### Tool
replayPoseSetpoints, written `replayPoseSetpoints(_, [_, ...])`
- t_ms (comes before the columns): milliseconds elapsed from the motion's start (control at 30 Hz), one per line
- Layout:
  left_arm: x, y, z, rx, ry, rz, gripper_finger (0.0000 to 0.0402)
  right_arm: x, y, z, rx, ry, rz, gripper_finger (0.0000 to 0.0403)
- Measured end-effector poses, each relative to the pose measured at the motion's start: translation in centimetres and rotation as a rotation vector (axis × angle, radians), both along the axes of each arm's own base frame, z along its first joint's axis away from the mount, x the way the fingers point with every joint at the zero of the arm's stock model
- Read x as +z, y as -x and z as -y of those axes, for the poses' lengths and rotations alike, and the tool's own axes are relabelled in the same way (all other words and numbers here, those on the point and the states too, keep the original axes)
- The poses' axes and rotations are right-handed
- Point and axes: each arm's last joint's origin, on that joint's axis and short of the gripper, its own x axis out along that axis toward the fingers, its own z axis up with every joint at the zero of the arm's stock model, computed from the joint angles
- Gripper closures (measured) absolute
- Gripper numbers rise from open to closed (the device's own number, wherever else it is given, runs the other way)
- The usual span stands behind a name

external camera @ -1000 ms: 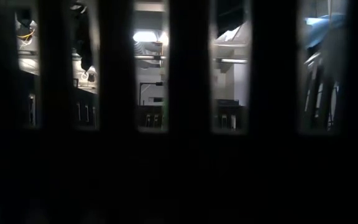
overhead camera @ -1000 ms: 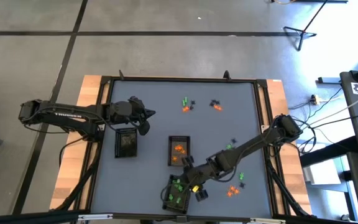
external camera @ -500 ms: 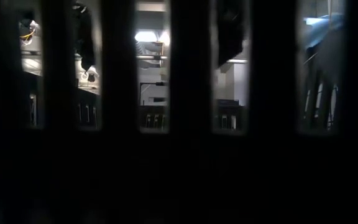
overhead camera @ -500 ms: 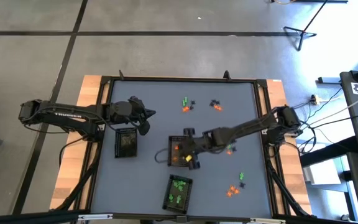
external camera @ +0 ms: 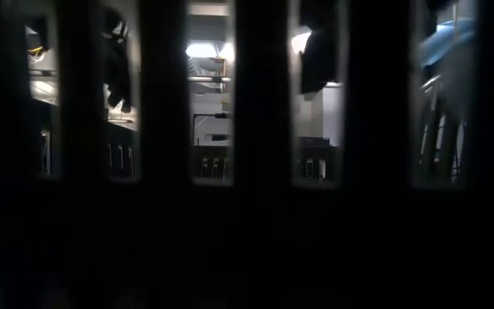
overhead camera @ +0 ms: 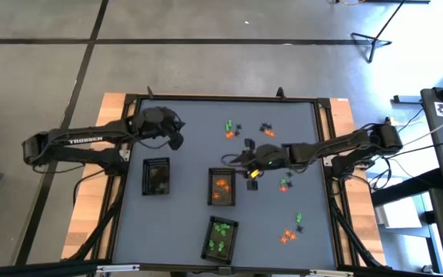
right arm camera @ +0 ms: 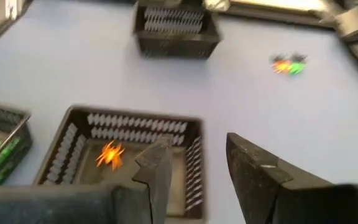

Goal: Sort Halloween decoration
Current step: Put the black spider toy into the top left black basket

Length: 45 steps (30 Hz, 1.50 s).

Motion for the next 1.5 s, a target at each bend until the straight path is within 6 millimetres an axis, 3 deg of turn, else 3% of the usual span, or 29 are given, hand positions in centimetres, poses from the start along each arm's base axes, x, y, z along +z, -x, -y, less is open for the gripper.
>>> replayPoseSetpoints(167, [-0.8, 1.8, -3.1, 0.045, 0.141, -0.001, 0.0401, -0.2, 1.4, 1.5, -0.042, -0.003, 0.088, 0.0254])
replayPoseSetpoints(333, [-2.1, 3.0, -5.1, 0.039, 0.286, -0.007, 0.0401, 0.2, 1.2, 2.1, -0.047, 0.013, 0.141, 0.0254])
replayPoseSetpoints(500, [-3.4, 3.7, -6.3, 0.074, 0.35, -0.163, 0.0401, 0.6, 1.2, 2.2, -0.023, 0.036, 0.18, 0.0254])
replayPoseSetpoints(733, [-4.1, 2.8, -7.9, 0.13, 0.38, -0.404, 0.0401, 0.8, 1.3, 2.4, -0.015, 0.068, 0.184, 0.0254])
replayPoseSetpoints(1067, [-6.6, 1.2, -9.8, 0.116, 0.519, -0.612, 0.0401, 0.8, 1.3, 2.4, -0.007, 0.08, 0.18, 0.0254])
replayPoseSetpoints(1500, [-4.6, -0.3, -11.5, 0.179, 0.483, -0.553, 0.0401, 0.8, 1.3, 2.4, -0.011, 0.071, 0.181, 0.0254])
